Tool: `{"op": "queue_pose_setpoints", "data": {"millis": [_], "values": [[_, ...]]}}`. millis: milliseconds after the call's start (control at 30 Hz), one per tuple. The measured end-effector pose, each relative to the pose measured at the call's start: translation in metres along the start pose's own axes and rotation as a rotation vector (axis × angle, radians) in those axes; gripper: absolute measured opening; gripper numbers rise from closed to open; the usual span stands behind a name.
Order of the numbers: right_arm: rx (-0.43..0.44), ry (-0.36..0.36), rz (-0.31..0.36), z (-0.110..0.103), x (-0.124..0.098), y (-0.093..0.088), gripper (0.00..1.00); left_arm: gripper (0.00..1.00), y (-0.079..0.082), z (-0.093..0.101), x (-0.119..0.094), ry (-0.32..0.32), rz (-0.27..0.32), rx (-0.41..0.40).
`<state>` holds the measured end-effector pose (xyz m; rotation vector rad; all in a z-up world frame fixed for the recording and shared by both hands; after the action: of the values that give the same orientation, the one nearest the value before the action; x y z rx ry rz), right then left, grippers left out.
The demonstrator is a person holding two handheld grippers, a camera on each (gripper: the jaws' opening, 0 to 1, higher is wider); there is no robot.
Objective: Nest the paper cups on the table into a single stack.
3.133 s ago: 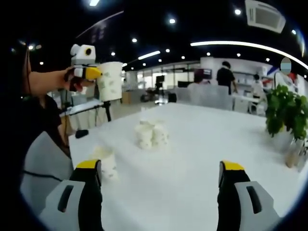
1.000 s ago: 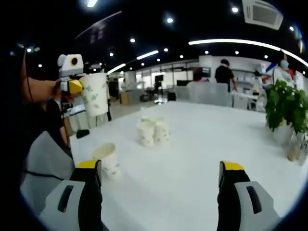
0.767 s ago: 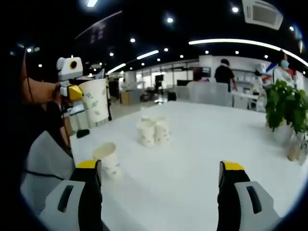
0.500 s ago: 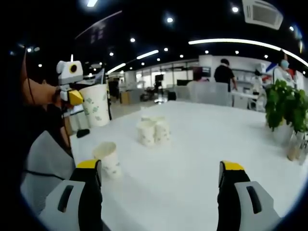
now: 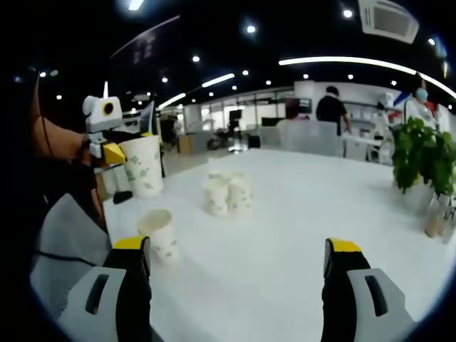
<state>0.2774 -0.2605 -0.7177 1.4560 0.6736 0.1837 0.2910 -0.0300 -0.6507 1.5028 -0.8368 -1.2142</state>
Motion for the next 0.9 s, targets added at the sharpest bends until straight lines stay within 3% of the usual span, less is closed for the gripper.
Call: {"op": "queue_pose_setpoints", "data": {"millis": [900], "values": [[0.001,0.005,-0.008,-0.003,0.002,-0.003,1.0,0.43,-0.043,0.007,0.013,0.026,-0.03,-0.054]]}}
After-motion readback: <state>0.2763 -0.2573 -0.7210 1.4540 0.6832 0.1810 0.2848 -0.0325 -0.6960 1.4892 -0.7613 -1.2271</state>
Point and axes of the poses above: the point that each gripper's makers call its tool centre point, and the gripper's own axes: x roughly forward along the fingers, z roughly to its right, y roughly out of its top, the point moved 5 cm from there along -x, roughly backward along the fingers, and after that the axes turned 7 degrees about -y, right-handed, at the moved point
